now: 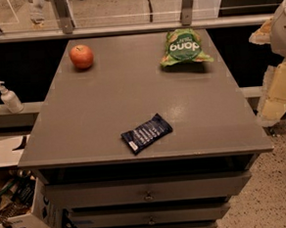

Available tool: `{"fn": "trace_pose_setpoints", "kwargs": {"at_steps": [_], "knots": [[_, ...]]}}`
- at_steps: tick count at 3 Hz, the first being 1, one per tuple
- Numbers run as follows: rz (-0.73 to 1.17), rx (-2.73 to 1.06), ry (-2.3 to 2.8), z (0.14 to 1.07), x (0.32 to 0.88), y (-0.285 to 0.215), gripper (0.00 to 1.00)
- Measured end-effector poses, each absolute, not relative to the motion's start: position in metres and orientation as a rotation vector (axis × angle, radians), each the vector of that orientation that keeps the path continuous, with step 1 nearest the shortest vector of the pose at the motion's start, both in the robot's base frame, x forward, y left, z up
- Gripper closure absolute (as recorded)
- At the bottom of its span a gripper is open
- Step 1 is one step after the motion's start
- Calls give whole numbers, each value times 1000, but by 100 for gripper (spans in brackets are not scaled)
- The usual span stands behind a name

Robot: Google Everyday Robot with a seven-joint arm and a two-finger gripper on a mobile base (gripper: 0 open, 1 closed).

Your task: Move green rice chip bag near apple

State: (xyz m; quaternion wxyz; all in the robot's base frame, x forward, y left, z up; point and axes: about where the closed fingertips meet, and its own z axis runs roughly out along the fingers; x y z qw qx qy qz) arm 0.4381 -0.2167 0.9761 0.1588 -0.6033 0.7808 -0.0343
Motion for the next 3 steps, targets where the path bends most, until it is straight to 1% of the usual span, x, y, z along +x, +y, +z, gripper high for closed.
{"fn": "trace_pose_setpoints", "kwargs": {"at_steps": [2, 3], "knots": [[-94, -1742, 2207, 973, 441, -218, 0], [-64, -1730, 2170, 959, 454, -221, 0]]}}
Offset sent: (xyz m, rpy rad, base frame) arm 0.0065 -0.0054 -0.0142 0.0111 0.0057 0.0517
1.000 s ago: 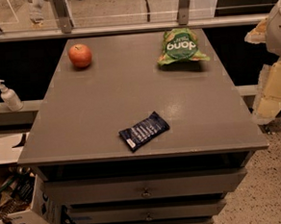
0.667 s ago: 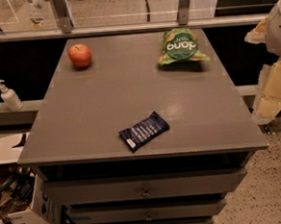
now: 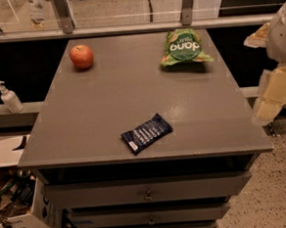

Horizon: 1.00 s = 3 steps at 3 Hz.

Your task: Move green rice chip bag near apple

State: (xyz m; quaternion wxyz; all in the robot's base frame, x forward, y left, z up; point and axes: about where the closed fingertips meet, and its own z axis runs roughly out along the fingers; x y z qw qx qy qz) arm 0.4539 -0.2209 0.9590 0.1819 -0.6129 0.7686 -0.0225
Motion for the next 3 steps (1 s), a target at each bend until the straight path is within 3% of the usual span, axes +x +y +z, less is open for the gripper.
{"fn": "trace_pose_setpoints", "kwargs": {"at_steps": [3], "knots": [[35, -1505, 2055, 911, 546, -232, 0]]}}
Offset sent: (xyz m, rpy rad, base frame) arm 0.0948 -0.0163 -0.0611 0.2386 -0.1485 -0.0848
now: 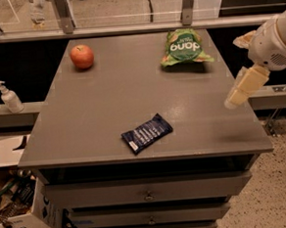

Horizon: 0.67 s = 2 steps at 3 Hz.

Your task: Move green rice chip bag near apple

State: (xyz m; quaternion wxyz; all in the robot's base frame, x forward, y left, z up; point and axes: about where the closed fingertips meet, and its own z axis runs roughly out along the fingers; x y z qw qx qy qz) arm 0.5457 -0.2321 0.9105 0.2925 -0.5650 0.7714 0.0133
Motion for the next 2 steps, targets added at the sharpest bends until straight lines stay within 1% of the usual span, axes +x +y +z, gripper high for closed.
{"fn": "trace_pose_setpoints", "kwargs": {"at_steps": [1, 2], "knots": [[68, -1462, 1994, 911, 589, -232, 0], [69, -1463, 1995, 911, 589, -231, 0]]}}
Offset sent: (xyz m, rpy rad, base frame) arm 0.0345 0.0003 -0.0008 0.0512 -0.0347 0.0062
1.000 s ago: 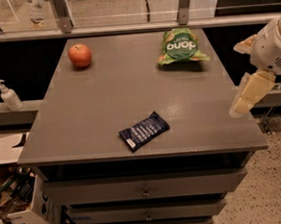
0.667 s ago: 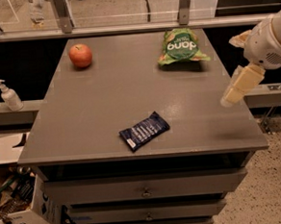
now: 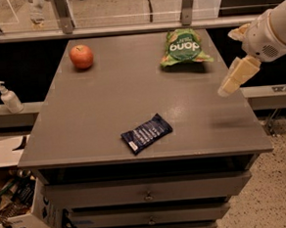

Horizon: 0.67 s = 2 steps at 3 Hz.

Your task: Move green rice chip bag near apple

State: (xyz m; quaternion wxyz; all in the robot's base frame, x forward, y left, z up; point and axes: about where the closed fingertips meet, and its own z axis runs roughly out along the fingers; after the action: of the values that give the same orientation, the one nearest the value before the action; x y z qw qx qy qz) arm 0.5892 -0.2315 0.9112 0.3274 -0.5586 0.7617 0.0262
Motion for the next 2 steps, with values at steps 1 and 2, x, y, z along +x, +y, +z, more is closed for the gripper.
{"fn": "trace_pose_setpoints", "kwargs": {"at_steps": [1, 2], "knots": [[92, -1424, 1995, 907, 589, -231, 0], [119, -1343, 1994, 891, 597, -225, 0]]}}
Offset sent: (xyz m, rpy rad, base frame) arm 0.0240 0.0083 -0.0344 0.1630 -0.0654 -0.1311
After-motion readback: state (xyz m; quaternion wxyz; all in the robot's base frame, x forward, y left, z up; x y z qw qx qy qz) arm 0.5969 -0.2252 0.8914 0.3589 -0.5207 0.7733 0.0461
